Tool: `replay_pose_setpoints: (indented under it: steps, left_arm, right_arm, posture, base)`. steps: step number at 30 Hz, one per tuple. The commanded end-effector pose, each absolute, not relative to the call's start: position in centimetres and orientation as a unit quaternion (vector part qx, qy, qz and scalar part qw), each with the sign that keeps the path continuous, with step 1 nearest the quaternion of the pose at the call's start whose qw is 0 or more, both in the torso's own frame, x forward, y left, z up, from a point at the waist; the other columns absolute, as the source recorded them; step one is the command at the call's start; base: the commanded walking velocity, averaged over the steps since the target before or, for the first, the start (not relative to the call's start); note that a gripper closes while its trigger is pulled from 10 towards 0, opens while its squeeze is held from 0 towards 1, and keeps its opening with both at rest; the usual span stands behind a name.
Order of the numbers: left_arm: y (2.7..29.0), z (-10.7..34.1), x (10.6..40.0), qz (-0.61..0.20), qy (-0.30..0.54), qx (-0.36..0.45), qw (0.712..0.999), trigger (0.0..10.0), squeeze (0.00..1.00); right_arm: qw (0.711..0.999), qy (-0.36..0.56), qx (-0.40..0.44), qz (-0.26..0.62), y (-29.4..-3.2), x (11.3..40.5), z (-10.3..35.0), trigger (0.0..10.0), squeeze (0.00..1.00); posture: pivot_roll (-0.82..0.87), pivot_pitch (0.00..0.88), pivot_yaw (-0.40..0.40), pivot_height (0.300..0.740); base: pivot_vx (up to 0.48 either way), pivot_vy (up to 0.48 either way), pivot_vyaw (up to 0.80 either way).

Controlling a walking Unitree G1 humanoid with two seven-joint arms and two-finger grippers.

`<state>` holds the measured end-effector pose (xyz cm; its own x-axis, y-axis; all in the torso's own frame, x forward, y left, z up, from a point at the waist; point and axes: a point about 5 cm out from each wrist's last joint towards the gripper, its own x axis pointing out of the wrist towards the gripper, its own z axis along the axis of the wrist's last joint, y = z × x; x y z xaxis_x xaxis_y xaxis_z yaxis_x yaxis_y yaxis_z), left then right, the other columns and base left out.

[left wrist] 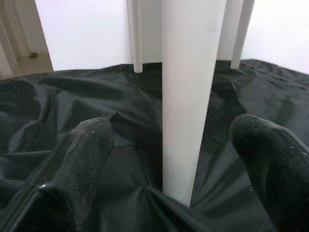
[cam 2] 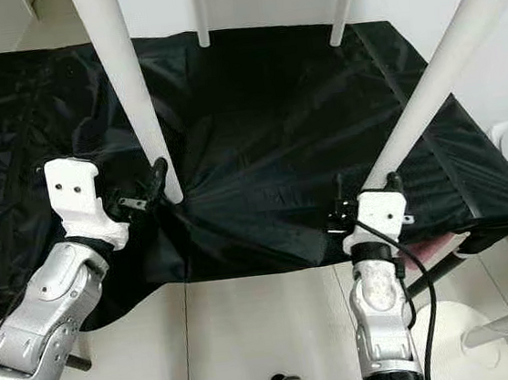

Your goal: Building children table

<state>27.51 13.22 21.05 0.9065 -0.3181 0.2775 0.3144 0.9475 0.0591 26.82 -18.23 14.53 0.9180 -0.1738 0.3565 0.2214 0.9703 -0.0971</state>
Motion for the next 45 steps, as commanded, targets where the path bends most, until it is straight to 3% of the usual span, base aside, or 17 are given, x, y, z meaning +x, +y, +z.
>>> replay_pose_setpoints:
  steps: [1, 14, 24, 33, 40, 41, 44, 45]
  left_arm:
    - [13.0, 20.2, 27.0, -0.220, -0.134, 0.030, 0.966, 10.0, 0.00]
    - [13.8, 18.7, 26.6, -0.198, -0.123, 0.050, 0.971, 10.0, 0.00]
    - [15.1, 13.4, 26.0, -0.190, -0.002, 0.106, 0.976, 10.0, 0.00]
    - [15.4, 11.0, 24.6, -0.205, 0.044, 0.106, 0.972, 10.0, 0.00]
    - [15.8, 10.9, 24.3, -0.196, 0.035, 0.095, 0.975, 10.0, 0.00]
    - [15.8, 11.1, 24.2, -0.195, 0.032, 0.081, 0.977, 4.2, 0.00]
    - [15.9, 11.2, 24.2, -0.195, 0.030, 0.071, 0.978, 4.2, 0.00]
    - [15.9, 11.2, 24.1, -0.199, 0.030, 0.063, 0.978, 1.2, 0.00]
  right_arm:
    - [0.979, -0.170, -0.068, -0.093, -17.7, 26.3, 14.0, 10.0, 0.00]
    - [0.985, -0.153, -0.066, -0.042, -16.5, 26.0, 13.1, 10.0, 0.00]
    - [0.988, -0.136, -0.066, -0.011, -16.2, 26.1, 12.6, 10.0, 0.00]
    - [0.989, -0.129, -0.067, 0.005, -16.3, 26.2, 12.4, 10.0, 0.00]
    - [0.990, -0.125, -0.070, 0.009, -16.3, 26.3, 12.3, 10.0, 0.00]
    - [0.990, -0.125, -0.071, 0.010, -16.3, 26.4, 12.3, 10.0, 0.00]
    - [0.990, -0.124, -0.071, 0.011, -16.3, 26.4, 12.3, 10.0, 0.00]
    - [0.990, -0.124, -0.072, 0.012, -16.3, 26.5, 12.3, 10.0, 0.00]
  posture:
    - [0.09, 0.149, -0.032, 0.740]
    - [0.10, 0.148, -0.034, 0.740]
    - [0.11, 0.153, -0.037, 0.740]
    - [0.11, 0.152, -0.041, 0.740]
    - [0.12, 0.151, -0.052, 0.740]
    - [0.12, 0.150, -0.054, 0.740]
    - [0.12, 0.150, -0.054, 0.740]
    - [0.12, 0.148, -0.057, 0.740]
  base:
    - [0.000, 0.000, 0.00]
    - [0.000, 0.000, 0.00]
    - [0.000, 0.000, 0.00]
    - [0.000, 0.000, 0.00]
    - [0.000, 0.000, 0.00]
    - [0.000, 0.000, 0.00]
    - [0.000, 0.000, 0.00]
    - [0.000, 0.000, 0.00]
